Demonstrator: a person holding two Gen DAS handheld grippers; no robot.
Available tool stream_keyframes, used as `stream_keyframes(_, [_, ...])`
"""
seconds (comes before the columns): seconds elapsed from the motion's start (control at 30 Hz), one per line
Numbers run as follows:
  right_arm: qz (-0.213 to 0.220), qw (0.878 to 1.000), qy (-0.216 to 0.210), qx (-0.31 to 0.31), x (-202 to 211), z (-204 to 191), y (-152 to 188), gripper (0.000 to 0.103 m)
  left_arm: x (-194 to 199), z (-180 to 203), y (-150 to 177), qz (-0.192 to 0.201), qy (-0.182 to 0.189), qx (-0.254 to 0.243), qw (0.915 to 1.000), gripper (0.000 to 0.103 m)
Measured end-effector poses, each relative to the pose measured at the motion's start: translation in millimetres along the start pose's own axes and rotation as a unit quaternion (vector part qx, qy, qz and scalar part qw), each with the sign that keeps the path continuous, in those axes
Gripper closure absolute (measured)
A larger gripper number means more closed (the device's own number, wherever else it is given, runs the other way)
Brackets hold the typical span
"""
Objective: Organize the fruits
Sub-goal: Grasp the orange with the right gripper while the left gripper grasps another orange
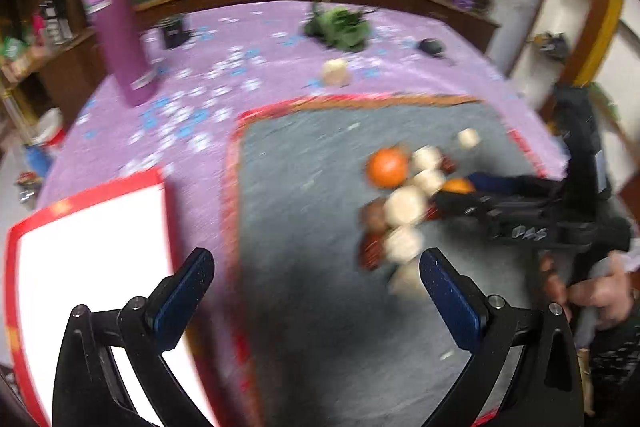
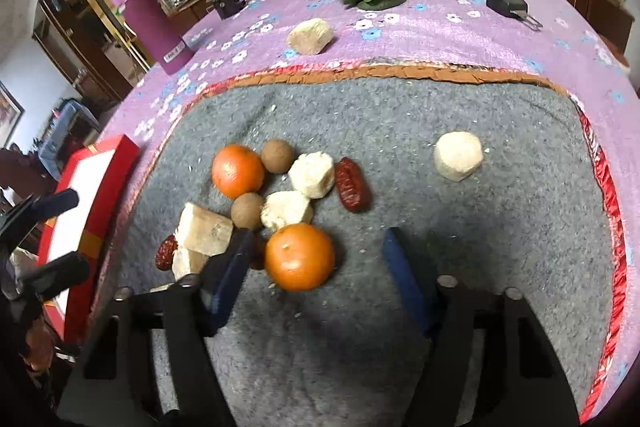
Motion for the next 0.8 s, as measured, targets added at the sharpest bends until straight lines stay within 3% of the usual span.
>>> stream_keyframes(0.13, [0.011,0.999,0.005,0.044,2.1,-2.8,3.8,0.044,-36.9,-4.6,-26.8,-0.041,-0.021,-0.011,0.9989,0.003])
stream_keyframes(0.17, [0.015,0.998,0.009,0.055,3.1,-3.9,5.8,0.045,-48.3,-4.4,-30.8,-0.056,-0.02,-0.008,0.9982,0.009])
stream_keyframes(0.27, [0.023,0.997,0.011,0.074,5.1,-2.1,9.4,0.051,-77.4,9.2,-37.0,-0.089,0.016,0.0,0.9959,0.012])
stream_keyframes(0.37, [0.027,0.997,-0.006,0.066,6.3,2.7,9.5,0.053,-96.6,20.6,-38.5,-0.107,0.016,-0.012,0.994,0.029])
stream_keyframes(0.47, [0.038,0.997,-0.012,0.066,7.1,2.6,10.3,0.053,-104.2,23.8,-42.7,-0.109,0.027,-0.008,0.9936,0.033])
stream_keyframes(0.57, [0.043,0.997,-0.02,0.064,7.4,2.6,9.9,0.053,-107.7,24.7,-47.1,-0.113,0.035,-0.003,0.993,0.043])
stream_keyframes(0.67, [0.045,0.997,-0.027,0.065,7.6,3.5,9.8,0.053,-111.5,41.1,-42.1,-0.127,0.058,-0.021,0.99,0.044])
stream_keyframes(0.8, [0.046,0.997,-0.032,0.062,7.9,5.2,10.6,0.053,-118.3,45.8,-40.9,-0.129,0.059,-0.038,0.9892,0.042])
Point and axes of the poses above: each gripper's, at about its wrist camera, not at the fingertips, and x roughly against the way its jaws point, z to its right, y to its underside, the point moved 8 cm from there along -x, roughly the way its jaws point, and after that the axes turned 12 degrees about y, right-handed, at the moved point
